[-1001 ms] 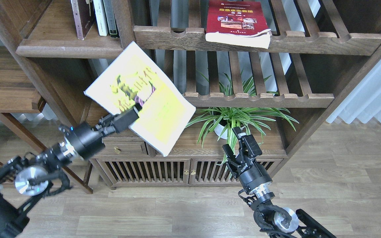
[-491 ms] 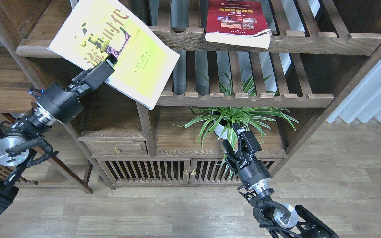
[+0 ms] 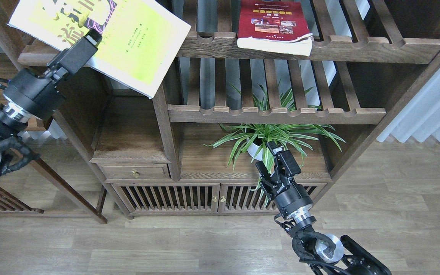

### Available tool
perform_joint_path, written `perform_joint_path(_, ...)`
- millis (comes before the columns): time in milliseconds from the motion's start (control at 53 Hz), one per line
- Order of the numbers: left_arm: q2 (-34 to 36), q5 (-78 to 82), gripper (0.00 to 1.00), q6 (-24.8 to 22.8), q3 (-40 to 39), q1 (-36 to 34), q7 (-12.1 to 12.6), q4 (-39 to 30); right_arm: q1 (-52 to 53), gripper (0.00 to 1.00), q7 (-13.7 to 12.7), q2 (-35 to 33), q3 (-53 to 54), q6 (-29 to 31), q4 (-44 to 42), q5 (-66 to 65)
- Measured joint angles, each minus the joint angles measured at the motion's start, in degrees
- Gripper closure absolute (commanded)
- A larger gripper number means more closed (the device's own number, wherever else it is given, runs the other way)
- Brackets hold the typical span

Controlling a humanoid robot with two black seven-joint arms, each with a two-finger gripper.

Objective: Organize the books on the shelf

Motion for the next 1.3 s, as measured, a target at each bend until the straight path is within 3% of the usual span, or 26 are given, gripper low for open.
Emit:
perform_joint_path(585,14.4,-11.2,0.87,0.0,-1.1,-7.7,-0.1,0.6,1.2,0.02,0.0,0.2,-0.1,0.0,0.0,-0.1)
perform_joint_path(1170,33.1,-18.1,0.83,0.0,4.4,-13.2,0.2,1.7,2.1,0.02,0.0,0.5,-0.1,0.0,-0.1,-0.1)
perform_joint_path(1303,36.4,-17.6,0.85,0.0,6.7,-13.3,0.4,2.3,2.1,0.02,0.0,0.5,0.0,0.0,-0.2,-0.1)
